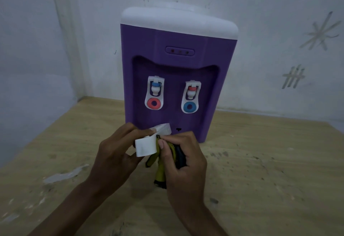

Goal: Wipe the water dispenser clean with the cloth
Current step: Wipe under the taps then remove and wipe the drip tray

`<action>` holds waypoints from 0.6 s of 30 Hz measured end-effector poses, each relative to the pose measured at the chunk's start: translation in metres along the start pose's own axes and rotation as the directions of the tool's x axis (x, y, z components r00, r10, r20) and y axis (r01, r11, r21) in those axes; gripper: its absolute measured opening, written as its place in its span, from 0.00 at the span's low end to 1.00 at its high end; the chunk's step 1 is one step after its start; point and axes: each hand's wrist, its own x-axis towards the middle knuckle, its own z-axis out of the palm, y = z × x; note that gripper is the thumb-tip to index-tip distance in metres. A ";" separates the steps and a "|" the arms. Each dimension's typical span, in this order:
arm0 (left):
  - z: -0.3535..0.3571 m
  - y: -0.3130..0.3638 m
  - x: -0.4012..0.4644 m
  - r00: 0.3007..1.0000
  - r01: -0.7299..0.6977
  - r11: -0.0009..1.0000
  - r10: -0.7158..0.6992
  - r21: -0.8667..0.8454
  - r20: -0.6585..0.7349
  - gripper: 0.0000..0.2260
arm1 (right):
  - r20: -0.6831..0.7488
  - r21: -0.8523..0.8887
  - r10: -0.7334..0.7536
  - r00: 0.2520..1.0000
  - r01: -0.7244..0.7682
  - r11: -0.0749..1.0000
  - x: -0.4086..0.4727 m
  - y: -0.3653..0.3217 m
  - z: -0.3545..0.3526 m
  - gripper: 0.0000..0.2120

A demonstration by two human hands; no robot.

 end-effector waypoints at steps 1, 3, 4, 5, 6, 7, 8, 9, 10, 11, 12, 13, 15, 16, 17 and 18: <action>0.000 0.001 0.000 1.000 -0.002 1.000 0.002 -0.006 -0.007 0.17 | 0.007 -0.013 -0.017 1.000 0.017 1.000 0.000 0.000 0.000 0.03; -0.001 0.001 -0.002 1.000 -0.012 1.000 0.012 0.011 -0.011 0.18 | 0.009 -0.034 0.007 1.000 -0.006 0.999 0.000 0.003 0.000 0.03; -0.001 0.002 -0.002 1.000 -0.015 1.000 0.015 0.023 -0.011 0.18 | 0.005 -0.044 0.030 1.000 -0.030 0.999 0.001 0.005 -0.001 0.03; 0.000 0.003 -0.002 1.000 -0.012 1.000 0.012 0.026 -0.010 0.17 | 0.002 -0.048 0.046 0.999 -0.045 0.998 0.002 0.007 -0.001 0.03; 0.000 0.004 -0.001 1.000 -0.005 1.000 0.005 0.016 -0.007 0.16 | -0.001 -0.048 0.047 0.999 -0.047 0.998 0.003 0.007 -0.002 0.03; 0.002 0.005 -0.001 1.000 0.000 1.000 0.000 -0.004 -0.004 0.15 | 0.001 -0.043 0.032 0.999 -0.032 0.999 0.003 0.006 -0.003 0.03; 0.001 0.005 0.000 1.000 0.004 1.000 -0.004 -0.022 -0.004 0.14 | 0.010 -0.030 0.007 1.000 -0.007 1.000 0.002 0.004 -0.004 0.03; 0.001 0.005 -0.001 1.000 0.007 0.999 -0.007 -0.032 -0.005 0.14 | 0.024 -0.018 -0.023 0.999 0.024 1.000 0.000 0.001 -0.004 0.03; 0.001 0.005 0.000 1.000 0.006 0.999 -0.006 -0.037 -0.006 0.14 | 0.038 -0.010 -0.051 0.998 0.051 0.999 -0.002 -0.001 -0.003 0.03; -0.001 0.004 -0.001 1.000 0.008 0.999 -0.008 -0.036 -0.008 0.14 | 0.053 -0.007 -0.063 0.997 0.063 0.998 -0.003 -0.001 -0.002 0.04; -0.002 0.004 -0.001 1.000 0.009 0.999 -0.009 -0.034 -0.011 0.15 | 0.058 -0.007 -0.060 0.997 0.060 0.998 -0.004 0.000 -0.002 0.04; -0.004 0.004 -0.001 1.000 0.010 1.000 -0.011 -0.028 -0.018 0.15 | 0.058 -0.011 -0.046 0.997 0.047 0.999 -0.004 0.002 -0.001 0.04; -0.007 0.005 0.000 0.999 0.012 1.000 -0.012 0.003 -0.048 0.14 | 0.057 -0.036 -0.024 0.998 0.026 0.999 -0.003 0.008 -0.002 0.03; -0.008 0.006 0.000 0.998 0.014 1.000 -0.013 0.019 -0.060 0.14 | 0.055 -0.050 -0.014 0.998 0.017 0.999 -0.002 0.011 -0.002 0.03; -0.008 0.007 0.000 0.998 0.016 0.999 -0.014 0.031 -0.065 0.16 | 0.048 -0.059 -0.003 0.999 0.006 0.998 -0.002 0.013 -0.004 0.03; -0.008 0.008 0.000 0.998 0.017 0.999 -0.014 0.041 -0.066 0.17 | 0.039 -0.059 0.010 0.999 -0.008 0.998 -0.001 0.015 -0.004 0.03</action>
